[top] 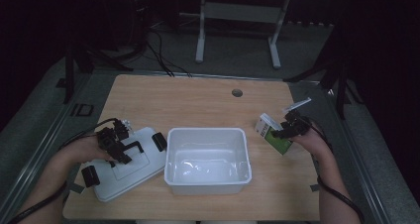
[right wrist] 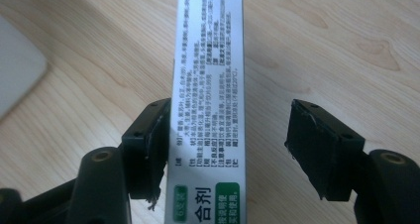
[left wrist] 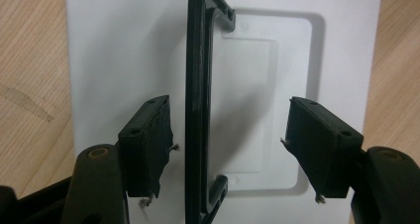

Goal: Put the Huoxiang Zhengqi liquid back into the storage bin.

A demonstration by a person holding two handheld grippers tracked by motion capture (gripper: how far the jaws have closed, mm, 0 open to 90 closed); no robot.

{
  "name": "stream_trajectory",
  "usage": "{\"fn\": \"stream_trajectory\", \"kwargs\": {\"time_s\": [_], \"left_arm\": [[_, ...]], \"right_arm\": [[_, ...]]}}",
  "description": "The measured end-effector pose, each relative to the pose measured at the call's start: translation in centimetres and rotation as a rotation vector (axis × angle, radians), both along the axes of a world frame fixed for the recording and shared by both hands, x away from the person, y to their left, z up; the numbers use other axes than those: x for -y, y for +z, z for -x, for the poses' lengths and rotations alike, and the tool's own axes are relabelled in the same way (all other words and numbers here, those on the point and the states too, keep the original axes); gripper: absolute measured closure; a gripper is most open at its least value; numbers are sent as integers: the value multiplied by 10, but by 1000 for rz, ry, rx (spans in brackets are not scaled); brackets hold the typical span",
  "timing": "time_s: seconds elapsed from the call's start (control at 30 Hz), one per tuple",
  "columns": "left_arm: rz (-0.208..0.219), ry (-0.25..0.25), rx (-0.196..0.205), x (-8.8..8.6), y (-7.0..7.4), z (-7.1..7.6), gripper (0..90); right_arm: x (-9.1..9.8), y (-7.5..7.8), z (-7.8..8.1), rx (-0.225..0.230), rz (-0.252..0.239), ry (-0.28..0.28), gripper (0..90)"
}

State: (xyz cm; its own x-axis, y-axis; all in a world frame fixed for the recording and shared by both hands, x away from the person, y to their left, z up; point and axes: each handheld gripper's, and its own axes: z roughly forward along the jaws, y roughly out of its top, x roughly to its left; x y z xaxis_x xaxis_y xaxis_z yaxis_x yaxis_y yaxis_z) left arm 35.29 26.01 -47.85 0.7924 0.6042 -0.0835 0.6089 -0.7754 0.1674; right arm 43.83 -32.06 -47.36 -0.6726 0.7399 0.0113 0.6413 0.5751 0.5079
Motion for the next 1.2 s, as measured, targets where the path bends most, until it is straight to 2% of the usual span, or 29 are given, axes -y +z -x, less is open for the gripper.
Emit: {"fn": "stream_trajectory", "kwargs": {"time_s": [0.27,0.33,0.43,0.6,0.67,0.87,1.2], "left_arm": [[-1,1,-6,-1,-2,0,349],[-5,2,-6,-1,-3,0,349],[-7,0,-7,0,-3,0,349],[-8,0,-7,1,-2,0,349],[-10,-4,-10,0,-3,1,349],[-20,-3,-18,1,-7,1,349],[-19,-6,-12,3,-4,0,349]], "right_arm": [[-5,2,-6,-46,37,21,419],[-10,2,-7,-58,73,29,430],[-15,2,-9,-81,96,50,447],[-24,-1,-12,-115,155,62,536],[-25,-2,-13,-128,150,65,588],[-27,-1,-14,-130,167,73,620],[-33,1,-13,-140,223,124,639]]}}
